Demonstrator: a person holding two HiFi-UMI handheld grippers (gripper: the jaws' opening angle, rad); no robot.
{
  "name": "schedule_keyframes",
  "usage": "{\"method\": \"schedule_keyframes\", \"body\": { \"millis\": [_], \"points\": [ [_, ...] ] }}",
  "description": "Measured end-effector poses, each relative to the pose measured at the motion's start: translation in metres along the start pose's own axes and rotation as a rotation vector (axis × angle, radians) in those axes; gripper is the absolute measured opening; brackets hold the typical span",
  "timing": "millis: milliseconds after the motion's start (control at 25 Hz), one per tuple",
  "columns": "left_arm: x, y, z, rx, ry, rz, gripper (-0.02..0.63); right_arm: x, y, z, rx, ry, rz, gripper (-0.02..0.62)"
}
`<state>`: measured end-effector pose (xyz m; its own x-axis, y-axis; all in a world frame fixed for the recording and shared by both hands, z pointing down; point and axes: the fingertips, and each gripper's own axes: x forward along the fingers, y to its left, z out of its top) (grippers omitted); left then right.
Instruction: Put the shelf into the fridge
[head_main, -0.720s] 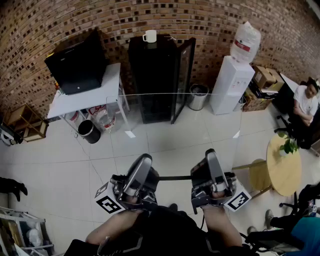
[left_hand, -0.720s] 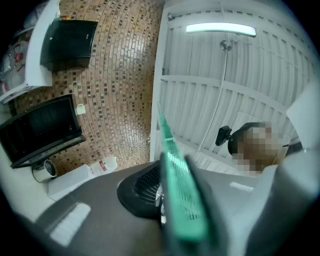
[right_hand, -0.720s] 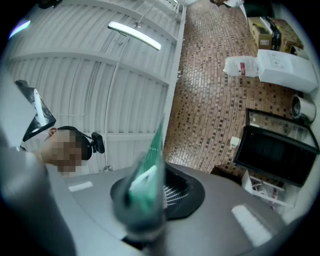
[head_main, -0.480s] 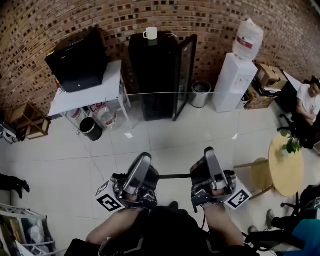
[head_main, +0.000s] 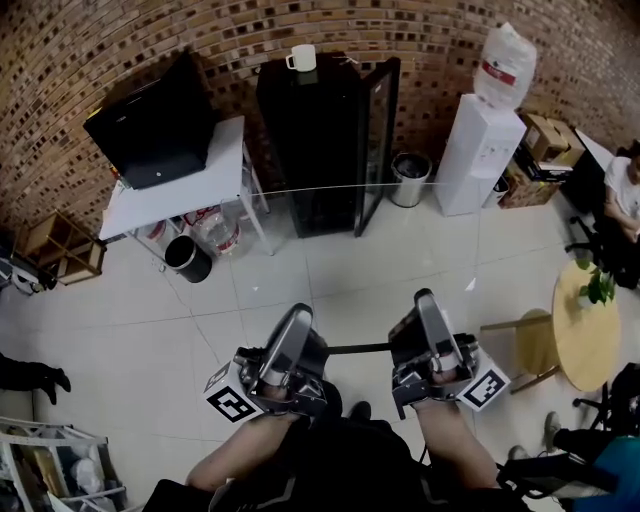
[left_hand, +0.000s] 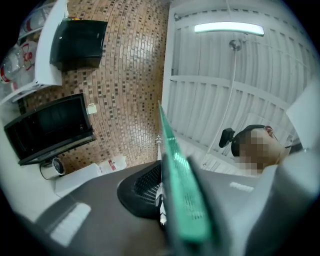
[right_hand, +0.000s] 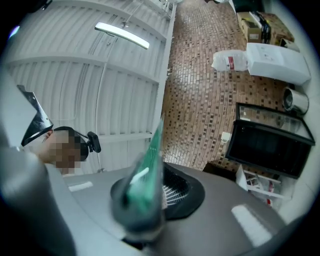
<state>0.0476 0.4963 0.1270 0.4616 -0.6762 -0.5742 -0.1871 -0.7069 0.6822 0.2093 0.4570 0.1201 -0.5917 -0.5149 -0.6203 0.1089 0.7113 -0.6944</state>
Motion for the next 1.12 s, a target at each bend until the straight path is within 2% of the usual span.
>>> {"method": "schedule_keyframes", "body": {
  "millis": [320,680,1120],
  "points": [
    [0.003,0.064,0.051,-0.044,-0.005,0.016,0.008,0.052,-0.057,-0.022,-0.002,0.006,-0.04,0.02],
    [0.021,0.126,0.122,-0.059,0.002,-0.004,0.008,0.125,-0.109,-0.04,-0.03,0.003,-0.046,0.02],
    [0.055,0.199,0.14,-0.1,-0.003,0.049,0.006,0.162,-0.184,-0.021,0.004,0.016,-0.094,0.02]
  ]
}}
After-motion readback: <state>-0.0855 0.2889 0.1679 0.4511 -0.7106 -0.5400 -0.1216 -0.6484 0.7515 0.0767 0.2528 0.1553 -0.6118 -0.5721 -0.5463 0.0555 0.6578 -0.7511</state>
